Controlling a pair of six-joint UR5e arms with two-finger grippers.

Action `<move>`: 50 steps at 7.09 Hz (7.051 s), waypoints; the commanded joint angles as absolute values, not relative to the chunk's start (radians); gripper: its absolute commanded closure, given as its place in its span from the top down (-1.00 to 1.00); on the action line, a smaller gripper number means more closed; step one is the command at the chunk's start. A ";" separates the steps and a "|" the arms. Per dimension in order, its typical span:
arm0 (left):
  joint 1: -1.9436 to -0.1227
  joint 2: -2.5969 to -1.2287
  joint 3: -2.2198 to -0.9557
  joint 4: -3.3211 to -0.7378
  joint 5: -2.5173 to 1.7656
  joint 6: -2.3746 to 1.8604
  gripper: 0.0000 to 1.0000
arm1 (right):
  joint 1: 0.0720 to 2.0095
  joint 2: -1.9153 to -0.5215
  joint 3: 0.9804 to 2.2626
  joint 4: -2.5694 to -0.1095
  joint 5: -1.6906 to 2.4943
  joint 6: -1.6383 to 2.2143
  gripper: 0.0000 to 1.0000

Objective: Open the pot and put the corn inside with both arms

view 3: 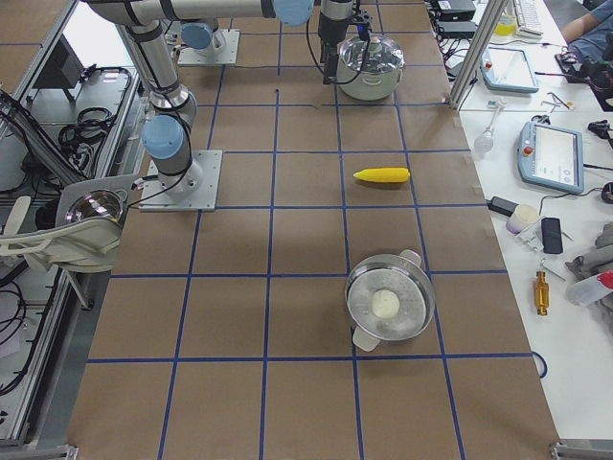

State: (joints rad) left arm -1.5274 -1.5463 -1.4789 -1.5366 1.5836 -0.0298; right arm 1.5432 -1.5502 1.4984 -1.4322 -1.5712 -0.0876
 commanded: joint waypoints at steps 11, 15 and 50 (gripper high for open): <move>-1.738 -1.915 -1.317 -1.353 1.565 -0.231 1.00 | 1.536 -1.490 1.512 -1.485 -1.588 -0.095 1.00; -1.759 -2.054 -1.281 -1.258 1.580 -0.256 1.00 | 1.434 -1.313 1.545 -1.879 -1.614 -0.078 1.00; -1.279 -1.827 -1.605 -1.268 1.595 0.211 1.00 | 2.046 -0.799 0.968 -1.907 -1.603 0.034 1.00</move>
